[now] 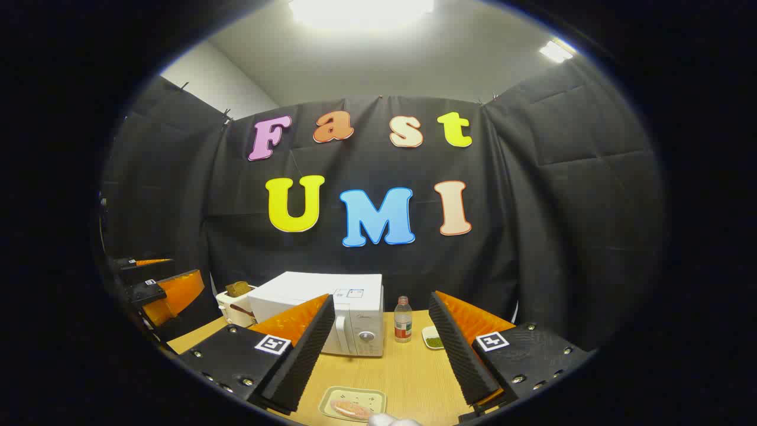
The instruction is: Open the microwave oven with the left hand, put the food in, and close the microwave oven.
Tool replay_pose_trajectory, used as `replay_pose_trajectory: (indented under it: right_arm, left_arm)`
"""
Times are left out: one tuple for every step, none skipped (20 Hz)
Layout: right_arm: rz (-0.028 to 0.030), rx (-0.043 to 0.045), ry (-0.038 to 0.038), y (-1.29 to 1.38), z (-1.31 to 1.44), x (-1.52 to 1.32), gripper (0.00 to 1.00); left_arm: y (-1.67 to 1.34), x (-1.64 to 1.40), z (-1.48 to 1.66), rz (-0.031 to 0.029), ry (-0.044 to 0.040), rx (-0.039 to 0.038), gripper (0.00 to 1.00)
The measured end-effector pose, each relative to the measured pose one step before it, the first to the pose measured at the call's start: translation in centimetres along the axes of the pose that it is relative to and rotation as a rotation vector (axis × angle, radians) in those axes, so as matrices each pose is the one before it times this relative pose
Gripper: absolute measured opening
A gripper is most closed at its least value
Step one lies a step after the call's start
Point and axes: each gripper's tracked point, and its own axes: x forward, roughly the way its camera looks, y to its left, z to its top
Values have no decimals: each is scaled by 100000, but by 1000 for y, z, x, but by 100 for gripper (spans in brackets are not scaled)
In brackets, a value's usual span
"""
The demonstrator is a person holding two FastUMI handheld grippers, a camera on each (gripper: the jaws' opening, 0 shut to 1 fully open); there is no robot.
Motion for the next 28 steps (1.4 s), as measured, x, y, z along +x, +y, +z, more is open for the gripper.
replay_pose_trajectory:
  right_arm:
    - [-326,-165,124,-36,42,86,98]
    - [-333,-347,97,-46,-13,88,98]
    - [-519,-101,-98,-35,135,102,98]
    - [-155,198,23,72,50,107,98]
    - [-338,17,-373,-23,203,56,98]
    - [-273,-170,-587,-4,226,46,98]
    - [-112,-247,-364,-42,163,37,98]
    - [126,-49,30,163,-81,4,98]
    - [185,145,339,156,-83,7,98]
    - [210,-104,-37,76,29,53,98]
    - [-262,-300,-36,-11,82,20,98]
    - [213,-110,-128,102,-29,-20,98]
    - [136,132,226,121,-9,28,98]
    - [379,11,273,87,-142,62,98]
    - [-165,-253,-100,-17,121,17,98]
    - [-50,-219,69,-28,-42,30,98]
    - [-38,137,-6,16,64,49,98]
    - [86,212,61,69,6,34,98]
    - [-140,-116,24,-70,91,34,98]
    - [-165,-252,165,-64,39,6,98]
    - [-280,-104,136,-166,136,-41,98]
    - [-424,-248,13,-190,182,-39,98]
    - [-643,-478,-117,-329,337,30,98]
    - [-414,-4,-9,-318,212,17,98]
    - [84,759,-12,-231,348,-7,98]
    - [-33,647,248,-266,196,85,98]
    - [-324,106,431,-437,269,52,98]
    - [-86,-354,83,-399,183,97,98]
  left_arm:
    - [11,106,-45,-117,12,-312,98]
    - [115,287,-98,-114,91,4,97]
    - [136,133,-198,130,736,47,96]
    - [120,16,-289,-121,234,-395,95]
    - [80,-6,-177,169,573,-451,99]
    - [98,99,-139,29,28,-645,97]
    - [167,77,6,287,187,-84,99]
    - [163,63,1,293,-116,319,99]
    - [43,4,186,-177,-392,108,99]
    - [-105,-60,206,14,-258,-148,99]
    - [-9,-20,-8,-114,-314,18,99]
    - [175,-70,-134,194,148,197,99]
    - [-6,-11,94,46,-166,110,99]
    - [68,52,-63,46,-359,162,99]
    - [47,36,-12,186,-231,512,99]
    - [165,137,-136,364,-33,789,99]
    - [-31,124,-263,143,196,438,99]
    - [-176,98,-287,-78,-15,113,99]
    - [-150,259,-313,-336,-138,385,99]
    - [-175,247,-730,-83,442,693,99]
    - [-501,448,-479,-797,-633,1324,98]
    - [-653,504,-830,-508,-365,1980,97]
    - [-837,489,-870,-893,-162,1718,97]
    - [-1238,653,-996,-1814,-67,1116,98]
    - [-1378,763,-1174,-1872,308,-54,99]
    - [-1311,900,-1293,-1678,880,-718,99]
    - [-1585,1048,-1046,-1906,963,-1423,97]
    - [-1409,1311,-1354,-1324,1281,-1751,100]
